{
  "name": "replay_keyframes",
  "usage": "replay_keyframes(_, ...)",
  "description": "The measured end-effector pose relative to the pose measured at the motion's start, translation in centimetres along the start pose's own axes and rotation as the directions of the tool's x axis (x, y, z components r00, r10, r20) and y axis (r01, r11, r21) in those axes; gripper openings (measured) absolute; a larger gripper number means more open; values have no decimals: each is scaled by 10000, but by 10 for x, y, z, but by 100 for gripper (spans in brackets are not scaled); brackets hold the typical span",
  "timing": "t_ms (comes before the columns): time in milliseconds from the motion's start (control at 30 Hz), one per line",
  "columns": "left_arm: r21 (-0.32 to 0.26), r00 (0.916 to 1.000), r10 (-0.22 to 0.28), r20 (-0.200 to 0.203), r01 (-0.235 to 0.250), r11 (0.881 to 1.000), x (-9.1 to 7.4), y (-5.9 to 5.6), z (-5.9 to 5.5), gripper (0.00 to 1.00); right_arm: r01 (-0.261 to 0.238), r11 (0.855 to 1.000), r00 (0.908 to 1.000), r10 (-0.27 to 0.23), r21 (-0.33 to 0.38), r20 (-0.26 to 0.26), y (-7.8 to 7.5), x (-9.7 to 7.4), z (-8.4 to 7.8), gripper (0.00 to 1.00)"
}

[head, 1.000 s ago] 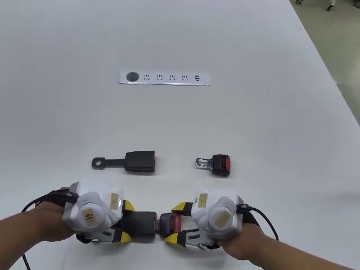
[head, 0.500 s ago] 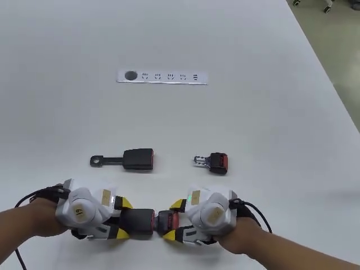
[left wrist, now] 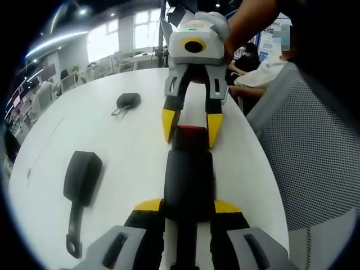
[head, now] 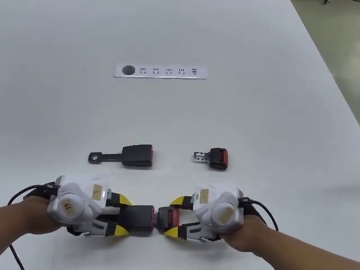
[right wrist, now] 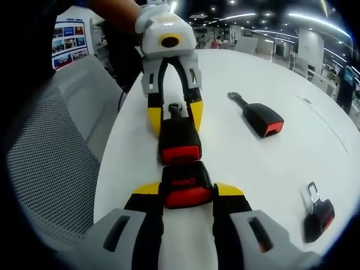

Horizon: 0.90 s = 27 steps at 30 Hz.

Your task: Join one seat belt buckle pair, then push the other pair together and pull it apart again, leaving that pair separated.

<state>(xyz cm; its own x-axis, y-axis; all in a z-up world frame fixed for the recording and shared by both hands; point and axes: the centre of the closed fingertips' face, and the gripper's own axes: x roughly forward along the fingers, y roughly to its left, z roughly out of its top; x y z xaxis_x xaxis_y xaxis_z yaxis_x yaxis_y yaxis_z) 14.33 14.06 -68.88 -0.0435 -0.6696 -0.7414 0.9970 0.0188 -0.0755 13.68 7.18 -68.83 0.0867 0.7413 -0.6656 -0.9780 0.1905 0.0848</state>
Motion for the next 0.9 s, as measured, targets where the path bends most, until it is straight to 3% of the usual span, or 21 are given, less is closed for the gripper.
replay_keyframes(533,-439,9993,-114,358,129,9990,-3,-2,1,31,-98,9999,9990,95,60,442,1,-1,7,31)
replay_keyframes(900,-368,9990,-149,416,165,9992,-4,-2,0,31,-61,9998,9979,50,186,639,0,0,6,31)
